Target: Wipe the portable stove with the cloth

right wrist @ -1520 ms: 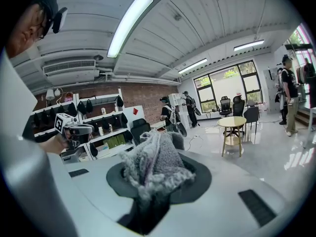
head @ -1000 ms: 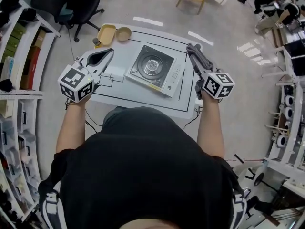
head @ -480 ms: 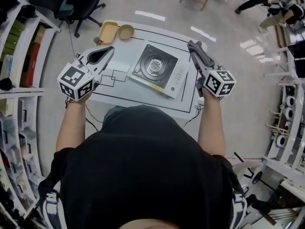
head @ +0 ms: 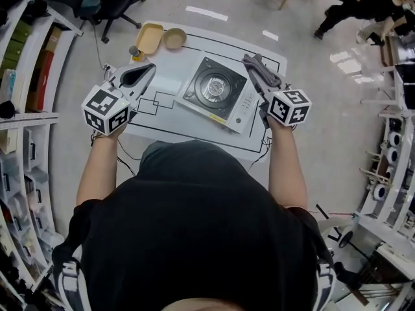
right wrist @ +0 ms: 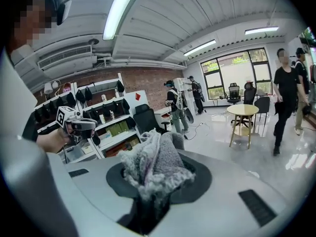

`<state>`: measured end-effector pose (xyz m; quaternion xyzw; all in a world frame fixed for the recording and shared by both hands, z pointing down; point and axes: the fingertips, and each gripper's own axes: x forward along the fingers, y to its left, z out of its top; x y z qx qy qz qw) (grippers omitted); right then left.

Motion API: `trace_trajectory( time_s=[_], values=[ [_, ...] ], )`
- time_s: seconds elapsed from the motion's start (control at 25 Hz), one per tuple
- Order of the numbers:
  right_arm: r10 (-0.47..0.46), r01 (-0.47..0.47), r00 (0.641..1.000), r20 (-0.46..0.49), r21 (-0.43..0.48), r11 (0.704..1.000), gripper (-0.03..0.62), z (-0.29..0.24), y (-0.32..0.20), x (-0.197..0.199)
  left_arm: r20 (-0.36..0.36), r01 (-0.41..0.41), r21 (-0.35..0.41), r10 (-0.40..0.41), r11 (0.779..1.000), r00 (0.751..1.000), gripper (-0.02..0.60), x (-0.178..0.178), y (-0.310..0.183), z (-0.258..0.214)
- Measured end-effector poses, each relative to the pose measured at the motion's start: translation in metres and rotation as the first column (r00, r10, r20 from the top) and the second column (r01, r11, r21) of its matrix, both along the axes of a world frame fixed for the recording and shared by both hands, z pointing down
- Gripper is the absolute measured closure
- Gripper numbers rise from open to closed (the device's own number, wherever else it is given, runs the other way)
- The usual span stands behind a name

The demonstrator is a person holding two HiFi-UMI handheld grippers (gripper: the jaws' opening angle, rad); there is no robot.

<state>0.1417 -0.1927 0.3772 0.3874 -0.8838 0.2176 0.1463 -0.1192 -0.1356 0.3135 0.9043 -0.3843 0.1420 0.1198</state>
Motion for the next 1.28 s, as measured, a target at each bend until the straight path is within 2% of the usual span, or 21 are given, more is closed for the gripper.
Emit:
trace_trajectory(
  time_s=[0.36,0.76,0.88,1.08,1.2,1.28],
  values=[
    [-0.137,0.133,0.99,-0.044,-0.071,0.989,0.476,0.049,-0.011,-0.068,-0.008,0.021,-0.069,-0.022,0.997,1.0,0.558,-0.021,-0.001,0.042],
    [-0.273,0.258,0.959,-0.073,-0.175,0.95,0.476,0.108,-0.016,-0.139,-0.018,0.041,-0.174,-0.044,0.984,0.999,0.557,-0.046,0.003,0.1],
    [-0.33,0.308,0.941,-0.074,-0.214,0.927,0.476,0.129,-0.015,-0.164,-0.047,0.034,-0.201,-0.044,0.979,0.998,0.557,-0.051,0.001,0.117],
    [-0.438,0.403,0.897,-0.064,-0.291,0.867,0.476,0.159,0.0,-0.199,-0.089,0.003,-0.246,-0.025,0.969,0.996,0.557,-0.048,0.011,0.142],
    [-0.498,0.457,0.866,-0.052,-0.325,0.828,0.476,0.173,0.009,-0.219,-0.091,-0.017,-0.268,-0.008,0.963,0.996,0.557,-0.045,0.013,0.159],
    [-0.536,0.493,0.843,-0.037,-0.346,0.798,0.476,0.184,0.016,-0.232,-0.077,-0.018,-0.255,-0.002,0.967,0.997,0.557,-0.046,0.012,0.166]
  ],
)
